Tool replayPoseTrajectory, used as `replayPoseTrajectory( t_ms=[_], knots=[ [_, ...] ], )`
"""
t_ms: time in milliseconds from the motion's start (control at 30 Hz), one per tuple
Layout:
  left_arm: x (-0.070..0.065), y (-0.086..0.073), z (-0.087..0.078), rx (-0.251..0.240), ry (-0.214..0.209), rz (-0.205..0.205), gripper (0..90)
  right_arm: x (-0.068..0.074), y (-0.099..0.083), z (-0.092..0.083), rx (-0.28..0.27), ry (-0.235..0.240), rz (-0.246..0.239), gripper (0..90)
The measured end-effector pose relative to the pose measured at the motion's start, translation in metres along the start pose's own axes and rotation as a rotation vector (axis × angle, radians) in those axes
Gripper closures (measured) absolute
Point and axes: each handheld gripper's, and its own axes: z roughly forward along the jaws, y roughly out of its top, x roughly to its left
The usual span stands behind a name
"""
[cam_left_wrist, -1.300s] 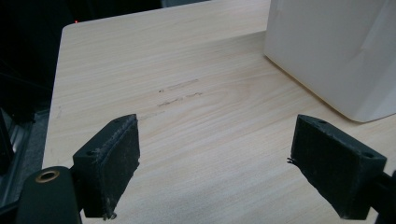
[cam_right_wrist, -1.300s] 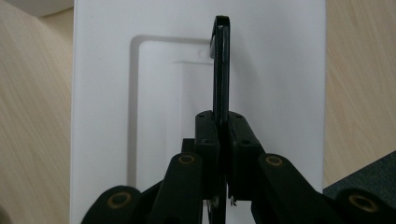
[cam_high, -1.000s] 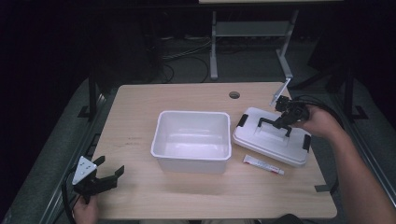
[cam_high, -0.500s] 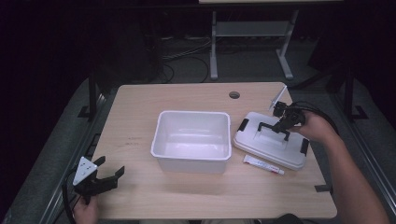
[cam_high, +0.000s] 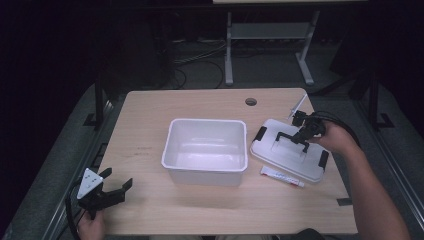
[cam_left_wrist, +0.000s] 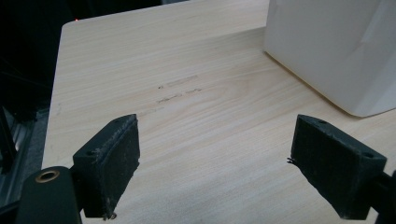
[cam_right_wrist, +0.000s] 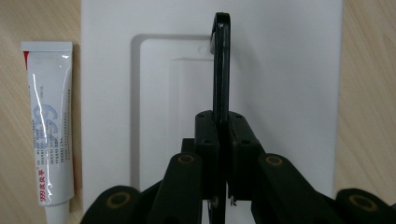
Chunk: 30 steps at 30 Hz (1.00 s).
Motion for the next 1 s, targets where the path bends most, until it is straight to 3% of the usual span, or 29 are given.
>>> replayPoseTrajectory(
  t_ms=[233, 600, 900, 1000],
  knots=[
    [-0.001, 0.000, 0.000, 0.000, -0.001, 0.003, 15.1, 0.002, -0.001, 0.000, -0.006, 0.003, -0.003, 82.9],
    [-0.001, 0.001, -0.001, -0.003, -0.002, 0.001, 15.1, 0.013, -0.004, -0.014, -0.055, 0.003, -0.012, 71.8],
    [-0.002, 0.001, -0.001, -0.005, -0.007, 0.001, 15.1, 0.027, -0.021, -0.028, -0.115, 0.004, -0.012, 67.3],
    [-0.002, 0.001, -0.001, -0.003, -0.008, 0.002, 15.1, 0.034, -0.027, -0.030, -0.113, -0.007, -0.019, 66.9]
  ],
)
